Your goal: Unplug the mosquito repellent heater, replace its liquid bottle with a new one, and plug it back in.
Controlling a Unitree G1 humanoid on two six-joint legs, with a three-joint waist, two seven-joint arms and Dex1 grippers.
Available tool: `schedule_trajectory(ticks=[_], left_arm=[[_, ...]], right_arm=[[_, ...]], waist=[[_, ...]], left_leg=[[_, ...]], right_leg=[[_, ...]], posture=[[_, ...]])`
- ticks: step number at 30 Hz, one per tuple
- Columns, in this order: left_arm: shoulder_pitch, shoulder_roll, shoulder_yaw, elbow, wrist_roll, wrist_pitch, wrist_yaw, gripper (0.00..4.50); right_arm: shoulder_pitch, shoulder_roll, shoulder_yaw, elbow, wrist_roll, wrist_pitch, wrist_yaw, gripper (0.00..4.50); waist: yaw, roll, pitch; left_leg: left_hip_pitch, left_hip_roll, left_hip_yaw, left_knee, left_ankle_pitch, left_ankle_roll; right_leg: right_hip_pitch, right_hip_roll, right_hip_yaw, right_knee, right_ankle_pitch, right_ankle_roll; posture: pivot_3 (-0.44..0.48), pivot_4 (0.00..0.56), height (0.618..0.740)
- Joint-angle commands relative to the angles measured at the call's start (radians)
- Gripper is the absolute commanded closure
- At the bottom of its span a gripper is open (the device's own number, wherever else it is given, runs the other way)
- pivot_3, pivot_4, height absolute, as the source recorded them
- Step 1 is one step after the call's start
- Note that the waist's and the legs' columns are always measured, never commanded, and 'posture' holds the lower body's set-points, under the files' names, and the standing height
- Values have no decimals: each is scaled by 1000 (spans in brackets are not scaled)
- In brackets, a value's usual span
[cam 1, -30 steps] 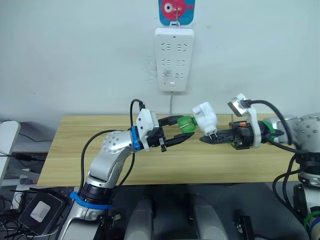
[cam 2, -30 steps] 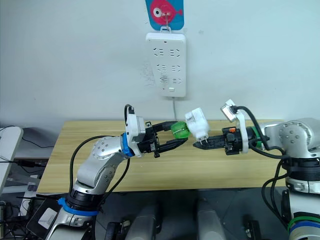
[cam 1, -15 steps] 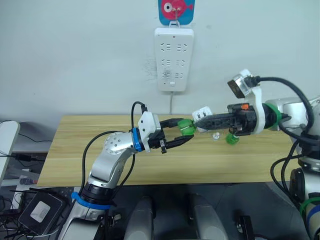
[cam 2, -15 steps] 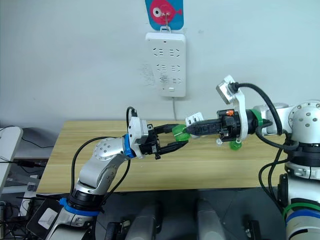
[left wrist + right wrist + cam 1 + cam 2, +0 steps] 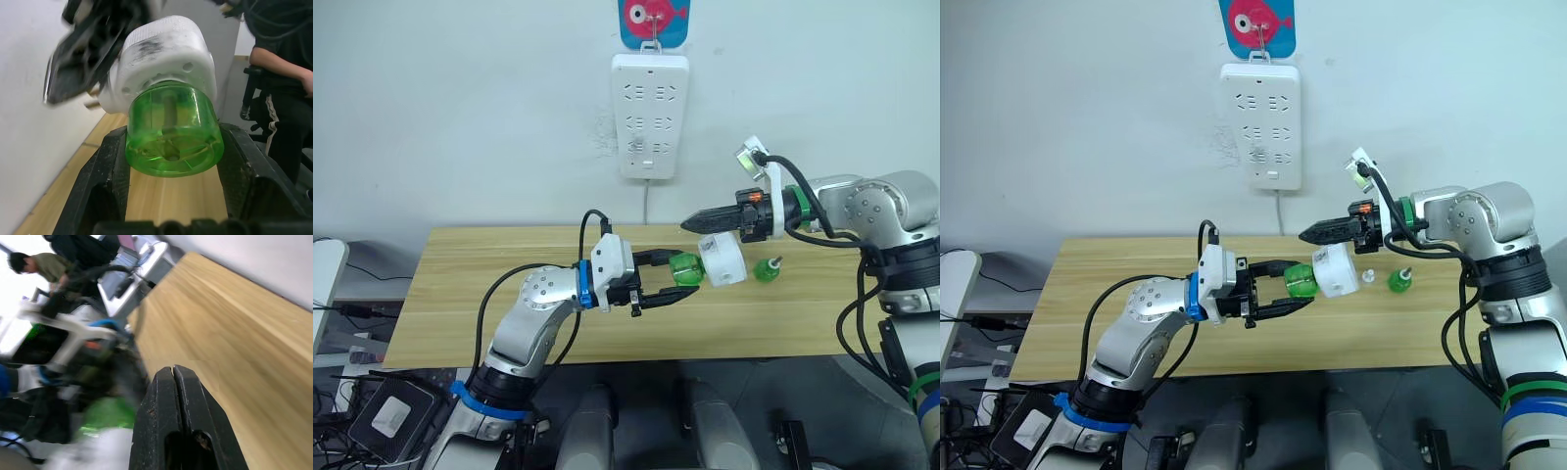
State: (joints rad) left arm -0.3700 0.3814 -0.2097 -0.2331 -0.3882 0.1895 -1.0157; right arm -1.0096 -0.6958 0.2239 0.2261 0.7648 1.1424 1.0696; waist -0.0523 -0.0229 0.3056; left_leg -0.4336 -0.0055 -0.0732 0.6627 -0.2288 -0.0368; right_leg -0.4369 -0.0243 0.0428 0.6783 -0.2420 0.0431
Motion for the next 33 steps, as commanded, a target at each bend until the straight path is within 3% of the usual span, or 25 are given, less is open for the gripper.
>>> schedule_trajectory(ticks=[1, 8, 19, 28, 33], left_arm=[[7, 1, 8, -61, -28, -1, 2, 2270], [-19, -17, 25, -40, -27, 5, 39, 2270], [-43, -12, 36, 23, 6, -26, 44, 2270], [-46, -11, 26, 40, 17, -44, 39, 2270], [-37, 8, 30, 49, 20, -70, 15, 2270]], right_arm=[[-31, -8, 8, 25, -55, -54, 77, 4468], [53, -49, 25, -8, -112, -68, 178, 4468], [194, -105, -65, -246, -5, 119, 177, 4468], [169, -73, -115, -204, -29, 122, 117, 4468], [185, -58, -151, -204, -106, -53, 66, 4468]], waist=[[0, 0, 0], [4, 0, 0], [3, 0, 0], [-1, 0, 0], [-1, 0, 0]], left_leg=[[0, 0, 0, 0, 0, 0], [0, 0, 0, 0, 0, 0], [0, 0, 0, 0, 0, 0], [0, 0, 0, 0, 0, 0], [0, 0, 0, 0, 0, 0]], right_leg=[[0, 0, 0, 0, 0, 0], [0, 0, 0, 0, 0, 0], [0, 0, 0, 0, 0, 0], [0, 0, 0, 0, 0, 0], [0, 0, 0, 0, 0, 0]], posture=[[-44, 285, 740], [-43, 290, 740], [-53, 293, 740], [-67, 283, 740], [-58, 279, 740]])
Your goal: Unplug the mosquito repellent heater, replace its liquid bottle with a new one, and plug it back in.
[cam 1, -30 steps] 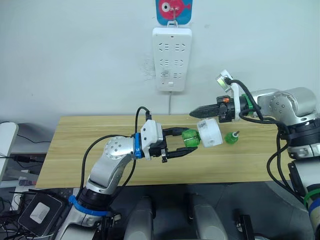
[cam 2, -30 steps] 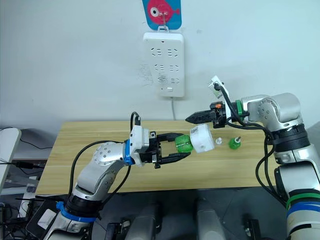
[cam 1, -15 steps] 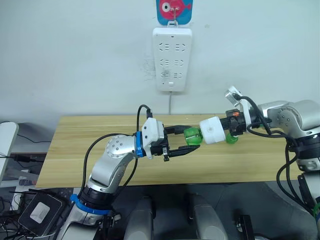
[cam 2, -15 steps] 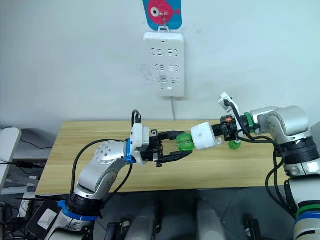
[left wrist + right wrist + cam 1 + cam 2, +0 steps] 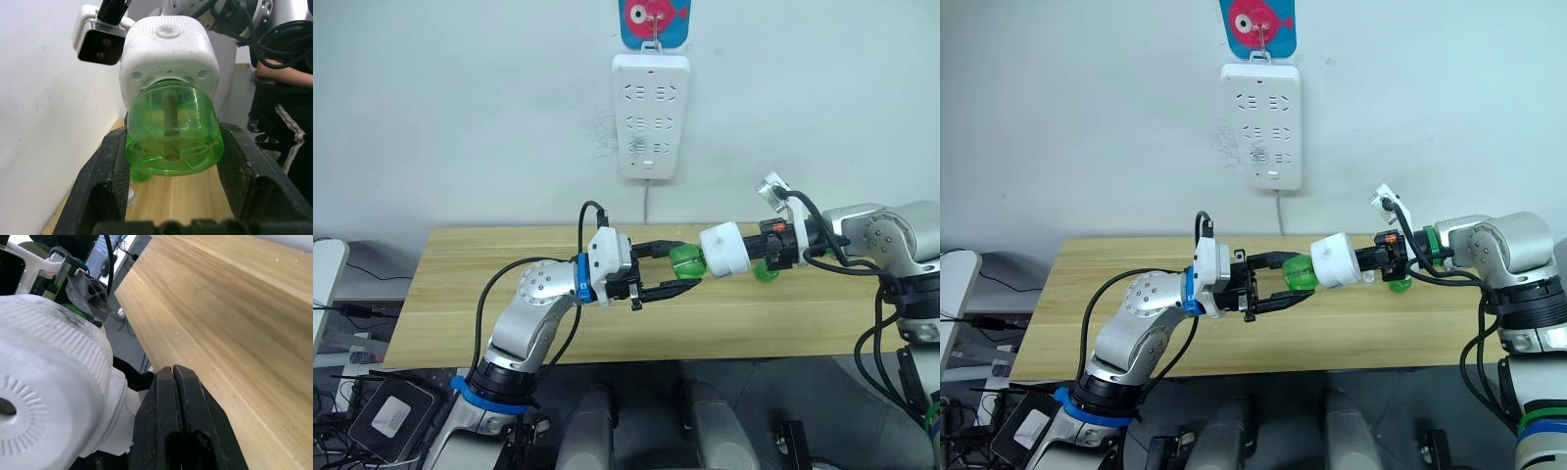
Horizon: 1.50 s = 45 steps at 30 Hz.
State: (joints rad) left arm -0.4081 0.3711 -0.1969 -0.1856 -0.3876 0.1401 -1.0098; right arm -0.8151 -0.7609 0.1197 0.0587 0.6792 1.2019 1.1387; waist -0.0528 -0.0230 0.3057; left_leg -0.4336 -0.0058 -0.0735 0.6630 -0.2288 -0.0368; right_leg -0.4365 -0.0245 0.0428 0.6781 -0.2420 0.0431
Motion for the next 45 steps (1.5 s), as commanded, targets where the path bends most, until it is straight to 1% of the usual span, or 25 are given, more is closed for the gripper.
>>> schedule_trajectory(ticks=[1, 3, 4, 9, 11, 14, 19, 22, 24, 32, 37, 40, 42, 43, 45], left_arm=[[6, 26, 21, 2, 16, -24, 0, 2270], [13, 45, 37, 6, 0, -22, -17, 2270], [17, 55, 44, 8, -7, -22, -25, 2270], [26, 110, 77, 29, -21, -40, -71, 2270], [19, 121, 89, 41, -27, -41, -84, 2270], [-11, 128, 99, 71, -29, -50, -114, 2270], [-69, 136, 68, 99, -34, -67, -210, 2270], [-103, 127, 62, 116, -32, -69, -237, 2270], [-125, 118, 58, 125, -30, -74, -252, 2270], [-161, 69, 49, 142, -3, -94, -226, 2270], [-162, 48, 45, 154, 26, -122, -197, 2270], [-156, 44, 45, 151, 25, -122, -195, 2270], [-154, 44, 45, 151, 25, -123, -195, 2270], [-153, 44, 45, 150, 25, -124, -195, 2270], [-151, 41, 47, 151, 22, -125, -191, 2270]], right_arm=[[-13, 5, -52, -28, -35, -159, 2, 4305], [-11, -18, -62, -7, -72, -282, 46, 3908], [1, -35, -61, -4, -93, -347, 75, 3598], [87, -111, -87, 7, -156, -633, 226, 1808], [111, -117, -102, -6, -158, -704, 265, 1071], [152, -110, -111, -70, -153, -819, 331, 22], [164, -52, -96, -108, -191, -1000, 352, 22], [158, -28, -89, -115, -194, -1022, 346, 22], [161, -14, -86, -129, -197, -1005, 317, 22], [196, 8, -52, -231, -189, -962, 259, 22], [187, 35, -36, -239, -218, -971, 217, 22], [183, 39, -35, -238, -215, -969, 219, 570], [184, 38, -32, -235, -216, -974, 224, 1215], [184, 38, -31, -235, -217, -976, 226, 1532], [181, 42, -30, -228, -223, -988, 226, 1506]], waist=[[-1, 0, 0], [-2, 0, 0], [-2, 0, 0], [5, 0, 0], [3, 0, 0], [2, 0, 0], [0, 0, 0], [-1, 0, 0], [0, 0, 0], [0, 0, 0], [-1, 0, 0], [-1, 0, 0], [-1, 0, 0], [-1, 0, 0], [-1, 0, 0]], left_leg=[[0, 0, 0, 0, 0, 0], [0, 0, 0, 0, 0, 0], [0, 0, 0, 0, 0, 0], [0, 0, 0, -1, 0, 0], [0, 0, 0, 0, 0, 0], [1, 0, 0, 0, 0, 0], [1, 0, 0, 0, 0, 0], [1, 0, 0, 0, 0, 0], [1, 0, 0, 0, 0, -1], [1, 0, 0, 1, 0, -1], [1, 0, 0, 1, 0, -1], [1, 0, 0, 1, 0, -1], [1, 0, 0, 1, 0, -1], [1, 0, 0, 1, 0, -1], [1, 0, 0, 1, 0, -1]], right_leg=[[0, 0, 0, 0, 0, 0], [0, 0, 0, 0, 0, 0], [0, 0, 0, 0, 0, 0], [0, 0, -1, -1, 0, 0], [0, 0, 0, -1, 0, 0], [0, 0, 0, 0, 0, 0], [0, 0, 0, 1, 0, 0], [0, 0, 0, 1, 0, 0], [0, 0, -1, 1, 0, 0], [0, 0, -1, 1, 0, 0], [0, 0, 0, 2, 0, 0], [0, 0, 0, 2, 0, 0], [0, 0, 0, 1, 0, 0], [0, 0, 0, 1, 0, 0], [0, 0, 0, 1, 0, 0]], posture=[[-58, 279, 740], [-54, 277, 740], [-51, 274, 740], [-48, 269, 740], [-47, 265, 740], [-54, 257, 740], [-58, 252, 740], [-61, 247, 740], [-66, 245, 740], [-75, 240, 740], [-75, 240, 740], [-75, 240, 740], [-75, 240, 740], [-75, 249, 740], [-75, 250, 740]])
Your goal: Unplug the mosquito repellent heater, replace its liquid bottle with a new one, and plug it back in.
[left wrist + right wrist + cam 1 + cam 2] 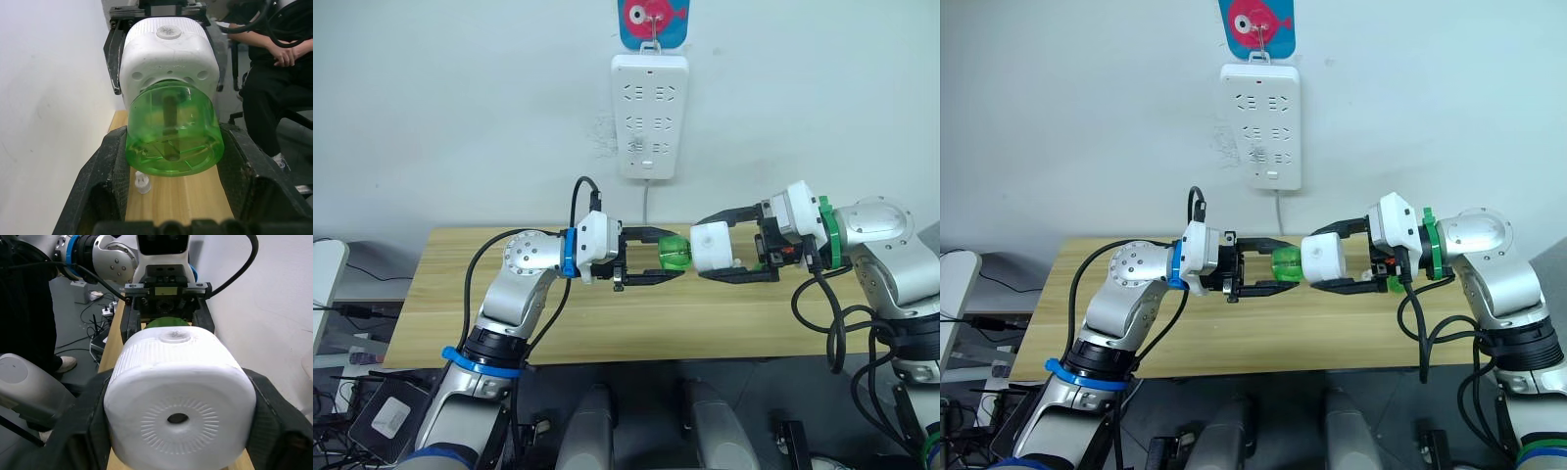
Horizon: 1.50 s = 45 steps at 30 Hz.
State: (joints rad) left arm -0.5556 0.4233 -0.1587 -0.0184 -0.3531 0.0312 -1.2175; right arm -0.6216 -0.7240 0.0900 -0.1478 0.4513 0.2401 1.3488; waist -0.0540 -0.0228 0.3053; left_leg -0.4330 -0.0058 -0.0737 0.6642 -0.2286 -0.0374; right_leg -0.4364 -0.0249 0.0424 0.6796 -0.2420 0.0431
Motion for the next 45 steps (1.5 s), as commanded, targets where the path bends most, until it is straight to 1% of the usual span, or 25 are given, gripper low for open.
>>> schedule_trajectory(ticks=[1, 5, 7, 11, 12, 16, 18, 21, 22, 24, 29, 32, 36, 43, 44, 45], left_arm=[[-3, -13, 10, -16, -14, -15, 19, 2270], [-1, -9, 9, -9, -14, -12, 13, 2270], [6, 27, 11, -24, -34, 39, -18, 1530], [2, 107, 19, -45, -73, 155, -65, 296], [-8, 129, 16, -46, -86, 211, -70, 21], [-64, 201, -24, -61, -127, 462, -91, 0], [-94, 227, -57, -68, -134, 547, -124, 0], [-167, 258, -123, -41, -149, 713, -176, 0], [-197, 255, -139, -18, -154, 770, -180, 0], [-238, 244, -162, 16, -149, 830, -179, 0], [-310, 238, -238, 69, -121, 860, -238, 0], [-332, 235, -266, 77, -119, 872, -267, 0], [-343, 233, -339, 65, -95, 865, -318, 0], [-343, 213, -372, 80, -64, 828, -331, 0], [-343, 210, -375, 83, -61, 826, -334, 404], [-342, 208, -376, 85, -58, 825, -337, 623]], right_arm=[[-14, 7, 1, -19, 2, -31, 16, 1506], [-14, 16, 8, 13, -30, -110, 27, 1506], [-20, 24, 13, 58, -72, -216, 43, 1506], [-40, 40, 32, 182, -165, -515, 100, 1506], [-48, 47, 41, 221, -181, -605, 121, 1506], [-101, 78, 83, 376, -226, -914, 180, 1506], [-135, 98, 111, 435, -234, -1037, 199, 1506], [-176, 119, 162, 493, -250, -1167, 204, 1506], [-187, 125, 179, 509, -256, -1203, 200, 1506], [-198, 128, 209, 527, -251, -1244, 196, 1506], [-222, 128, 274, 539, -238, -1308, 185, 1506], [-234, 128, 302, 543, -243, -1327, 171, 1506], [-267, 154, 339, 537, -256, -1352, 144, 1506], [-284, 149, 382, 526, -244, -1372, 127, 1506], [-284, 147, 386, 522, -242, -1371, 125, 1506], [-284, 145, 389, 520, -241, -1372, 122, 1506]], waist=[[0, 0, 0], [0, 0, 0], [-1, 0, 0], [-3, 0, 0], [-3, 0, 0], [-3, 0, 0], [-4, 0, 0], [-3, 0, 0], [-3, 0, 0], [-2, 0, 0], [-3, 0, 0], [-4, 0, 0], [-4, 0, 0], [-4, 0, 0], [-3, 0, 0], [-4, 0, 0]], left_leg=[[0, 0, 0, 0, 0, 0], [0, 0, 0, 0, 0, 0], [0, 0, 0, 0, 0, 0], [0, 0, 0, 0, 0, 0], [0, 0, 0, 0, 0, 0], [0, 0, 0, 0, 0, 0], [0, 0, 0, 0, 0, 0], [1, 0, 0, 0, 0, -1], [0, 0, 0, 0, 3, -4], [0, 0, -1, 0, 3, -5], [1, 0, -1, 0, 3, -5], [1, 0, -1, 0, 4, -6], [1, 0, -1, 0, 4, -6], [1, 0, -1, 0, 4, -6], [1, 0, -1, 0, 4, -6], [1, 0, -1, 0, 4, -6]], right_leg=[[0, 0, 0, 0, 0, 0], [0, 0, 0, 0, 0, 0], [0, 0, 0, 0, 0, 0], [0, 0, 0, 0, 0, 0], [0, 0, 0, 0, 0, 0], [0, 1, 0, 0, 0, 0], [0, 1, -1, 0, 0, 0], [0, 1, -1, 1, 0, 0], [0, 1, -1, 1, 0, 0], [0, 1, -1, 1, 0, 0], [0, 1, -1, 1, 0, 0], [0, 1, -1, 1, 0, 0], [0, 1, -1, 1, 0, 0], [0, 0, -1, 1, 0, 0], [0, 0, -1, 1, 0, 0], [0, 0, -1, 1, 0, 0]], posture=[[-75, 250, 740], [-70, 251, 740], [-68, 251, 740], [-66, 251, 740], [-58, 251, 740], [-47, 248, 740], [-47, 248, 740], [-46, 246, 740], [-46, 244, 740], [-46, 244, 740], [-57, 245, 740], [-65, 245, 740], [-82, 244, 740], [-89, 245, 740], [-89, 245, 740], [-89, 245, 740]])
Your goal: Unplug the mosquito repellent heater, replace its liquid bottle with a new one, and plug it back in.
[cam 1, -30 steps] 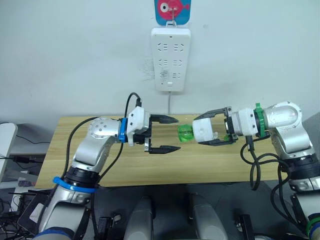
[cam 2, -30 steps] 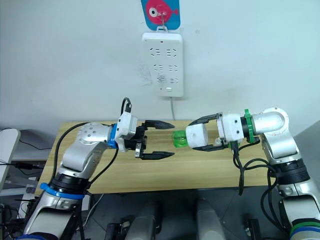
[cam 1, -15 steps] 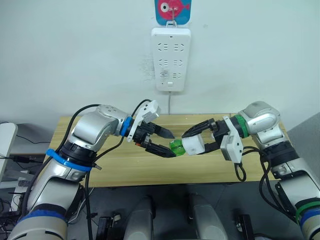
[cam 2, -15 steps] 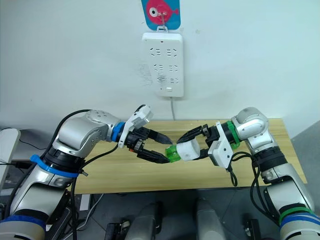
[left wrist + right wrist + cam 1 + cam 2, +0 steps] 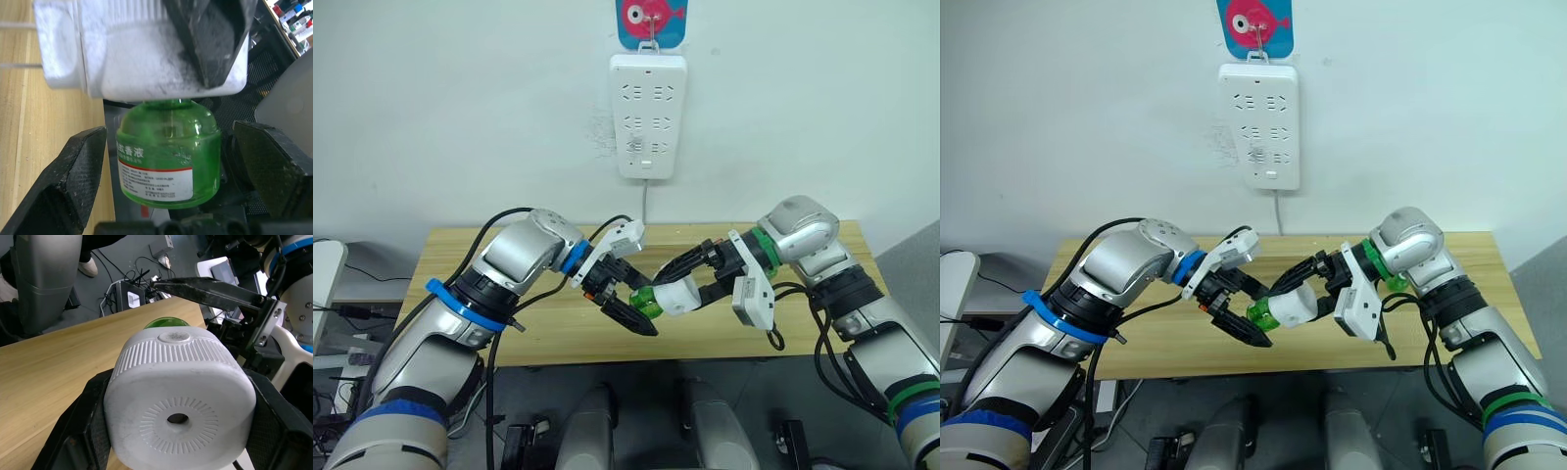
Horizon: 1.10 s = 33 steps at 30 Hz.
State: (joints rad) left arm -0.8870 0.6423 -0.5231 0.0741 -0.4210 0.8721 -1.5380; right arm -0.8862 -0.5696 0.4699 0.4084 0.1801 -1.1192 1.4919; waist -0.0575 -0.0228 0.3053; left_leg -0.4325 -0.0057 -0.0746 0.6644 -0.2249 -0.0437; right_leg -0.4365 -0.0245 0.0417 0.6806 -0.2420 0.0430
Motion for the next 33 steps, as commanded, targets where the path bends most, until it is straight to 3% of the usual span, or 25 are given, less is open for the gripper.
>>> schedule_trajectory(ticks=[1, 5, 12, 14, 17, 25, 28, 33], left_arm=[[-9, -11, -12, -8, 10, -16, -21, 926], [1, -4, -14, -17, 16, -20, -31, 2193], [12, 1, -14, -23, 18, -25, -39, 2243], [15, 0, -15, -19, 23, -33, -38, 2243], [29, 8, -13, -17, 33, -46, -38, 2243], [89, 44, 16, -31, 38, -53, -21, 2243], [157, 12, 110, -19, 44, -154, 83, 2243], [311, -144, 335, -63, 59, -412, 391, 2243]], right_arm=[[-19, -10, 12, -39, 30, -13, -25, 1506], [-15, -24, 24, -51, 33, -9, -34, 1506], [-17, -42, 53, -57, 47, -24, -38, 1506], [-21, -45, 60, -59, 53, -4, -33, 754], [-32, -64, 52, -42, 58, -4, -29, 0], [-46, -129, 2, -23, 94, 24, -45, 0], [16, -207, -75, -50, 111, 249, -93, 0], [288, -349, -251, -420, 350, 1125, -453, 0]], waist=[[0, 0, 0], [-1, 0, 0], [-1, 0, 0], [-1, 0, 0], [-1, 0, 0], [-1, 0, 0], [2, 0, 0], [15, -1, -1]], left_leg=[[0, 0, 0, 0, 0, 0], [0, 0, 0, 0, 0, 0], [0, 0, 0, 0, 0, 0], [0, 0, 0, 0, 0, 0], [0, 0, 0, 0, 0, 0], [0, 0, 0, 0, 0, 0], [0, 0, 0, 0, 0, 0], [-1, -2, -4, 0, -1, 1]], right_leg=[[0, 0, 0, 0, 0, 0], [0, 0, 0, 0, 0, 0], [0, 0, 0, 0, 0, 0], [0, 0, 0, 0, 0, 0], [0, 0, 0, 0, 0, 0], [0, 0, 0, 0, 0, 0], [0, -1, 1, 0, 0, 0], [0, -10, 0, 0, 0, 0]], posture=[[-94, 244, 740], [-92, 243, 740], [-92, 241, 740], [-92, 241, 740], [-88, 236, 740], [-93, 236, 740], [-99, 239, 740], [-128, 247, 740]])
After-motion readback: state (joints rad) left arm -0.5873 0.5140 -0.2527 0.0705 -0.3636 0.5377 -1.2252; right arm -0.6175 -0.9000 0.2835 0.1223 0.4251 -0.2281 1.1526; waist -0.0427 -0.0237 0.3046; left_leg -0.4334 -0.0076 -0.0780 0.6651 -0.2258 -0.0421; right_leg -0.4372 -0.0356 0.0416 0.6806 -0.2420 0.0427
